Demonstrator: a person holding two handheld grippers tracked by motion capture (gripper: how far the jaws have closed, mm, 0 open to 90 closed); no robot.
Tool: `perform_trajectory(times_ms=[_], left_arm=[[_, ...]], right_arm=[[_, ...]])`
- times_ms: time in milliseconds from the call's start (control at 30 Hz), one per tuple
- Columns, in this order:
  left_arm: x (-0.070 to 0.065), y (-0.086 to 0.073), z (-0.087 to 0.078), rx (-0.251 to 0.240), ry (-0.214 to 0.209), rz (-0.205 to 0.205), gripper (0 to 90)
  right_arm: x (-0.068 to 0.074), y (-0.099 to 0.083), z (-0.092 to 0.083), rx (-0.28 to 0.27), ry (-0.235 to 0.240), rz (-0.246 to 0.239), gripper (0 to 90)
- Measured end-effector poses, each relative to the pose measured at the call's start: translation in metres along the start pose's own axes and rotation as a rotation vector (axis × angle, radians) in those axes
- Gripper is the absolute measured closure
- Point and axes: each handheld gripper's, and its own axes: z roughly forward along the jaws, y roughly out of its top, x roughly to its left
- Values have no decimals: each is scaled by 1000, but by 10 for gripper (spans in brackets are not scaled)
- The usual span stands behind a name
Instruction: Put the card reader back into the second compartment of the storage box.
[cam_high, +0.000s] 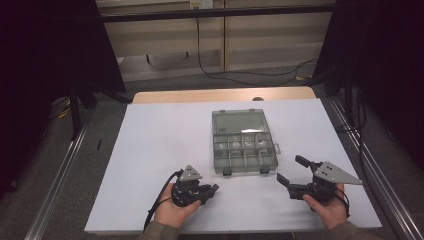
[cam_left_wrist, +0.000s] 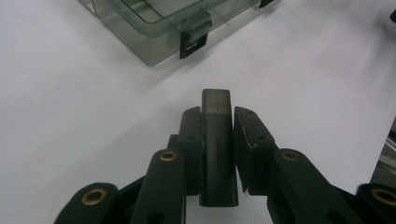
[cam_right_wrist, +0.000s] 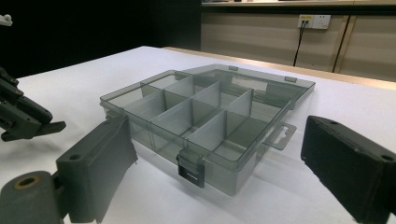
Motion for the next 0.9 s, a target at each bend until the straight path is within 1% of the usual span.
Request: perform_trajectory(times_ms=[100, 133, 200, 267, 367, 400, 467, 533, 900], left_arm=[[2, 3, -1, -16, 0, -20, 740], [2, 4, -2, -16, 0, -12, 740], [2, 6, -2, -24, 5, -18, 740], [2, 8, -2, -30, 14, -13, 740], [2, 10, -3, -44, 11, -24, 740], [2, 11, -4, -40, 7, -23, 740], [2, 11, -4, -53, 6, -28, 740], [2, 13, -4, -58, 5, -21, 740], [4, 23, -6, -74, 4, -23, 740]], right_arm=[[0, 0, 0, 0, -1, -1, 83], [0, 0, 0, 1, -1, 2, 82], [-1, 0, -1, -1, -2, 7, 78], [-1, 0, -1, -5, -7, 4, 77], [-1, 0, -1, -4, -5, 8, 74], [-1, 0, -1, -2, -5, 7, 73], [0, 0, -1, -3, -2, 11, 71], [1, 0, -1, -3, -2, 10, 67], [-2, -1, -1, -9, -7, 23, 56]])
